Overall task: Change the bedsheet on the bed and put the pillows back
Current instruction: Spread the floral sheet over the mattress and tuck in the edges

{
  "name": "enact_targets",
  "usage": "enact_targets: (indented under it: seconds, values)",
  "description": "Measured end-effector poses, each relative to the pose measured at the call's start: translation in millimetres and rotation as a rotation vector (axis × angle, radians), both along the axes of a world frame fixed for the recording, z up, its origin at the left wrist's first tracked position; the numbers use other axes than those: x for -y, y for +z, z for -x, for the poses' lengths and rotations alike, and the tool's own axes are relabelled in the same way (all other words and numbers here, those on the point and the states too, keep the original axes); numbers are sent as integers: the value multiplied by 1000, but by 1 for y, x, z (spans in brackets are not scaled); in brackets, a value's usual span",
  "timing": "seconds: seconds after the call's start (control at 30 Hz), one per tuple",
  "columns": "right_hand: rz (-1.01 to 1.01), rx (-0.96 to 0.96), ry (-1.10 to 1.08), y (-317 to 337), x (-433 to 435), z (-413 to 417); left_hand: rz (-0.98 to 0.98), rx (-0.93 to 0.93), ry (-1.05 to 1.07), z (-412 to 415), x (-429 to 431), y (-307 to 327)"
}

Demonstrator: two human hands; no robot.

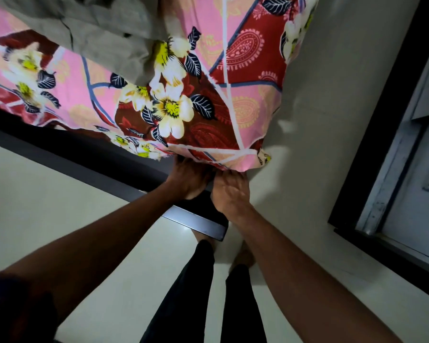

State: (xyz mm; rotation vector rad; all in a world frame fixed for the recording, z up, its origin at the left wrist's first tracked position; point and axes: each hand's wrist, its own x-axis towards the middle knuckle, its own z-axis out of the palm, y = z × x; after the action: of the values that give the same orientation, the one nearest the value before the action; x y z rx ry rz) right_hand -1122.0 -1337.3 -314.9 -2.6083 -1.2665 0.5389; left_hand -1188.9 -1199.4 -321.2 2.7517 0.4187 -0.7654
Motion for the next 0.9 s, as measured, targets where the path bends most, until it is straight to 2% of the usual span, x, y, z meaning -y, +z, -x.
enact_targets:
  seconds: [0.1,0.2,0.37,0.5,0.6,0.7,0.83,0.9]
  values:
    - [74,-40,-37,-12,-10,6,35,45,-102,30,1,8]
    - [62,-40,-54,-30,-12,4,24,66,-52,37,-5,22]
    - [-87,33,-18,-13,-3,-1,-53,-107,38,38,-46,21]
    - [-107,-16,66,0,12,0,-38,-129,-82,34,-74,5]
    - [-69,-10,148,4,26,16,-55,-142,-87,30,-69,0]
    - [15,17,84,-2,14,16,-39,-97,-76,27,-67,6]
    - [43,37,-40,-7,-14,9,26,-113,-188,47,-63,20]
    - [35,14,-61,-5,-20,12,72,-145,-172,63,-63,29]
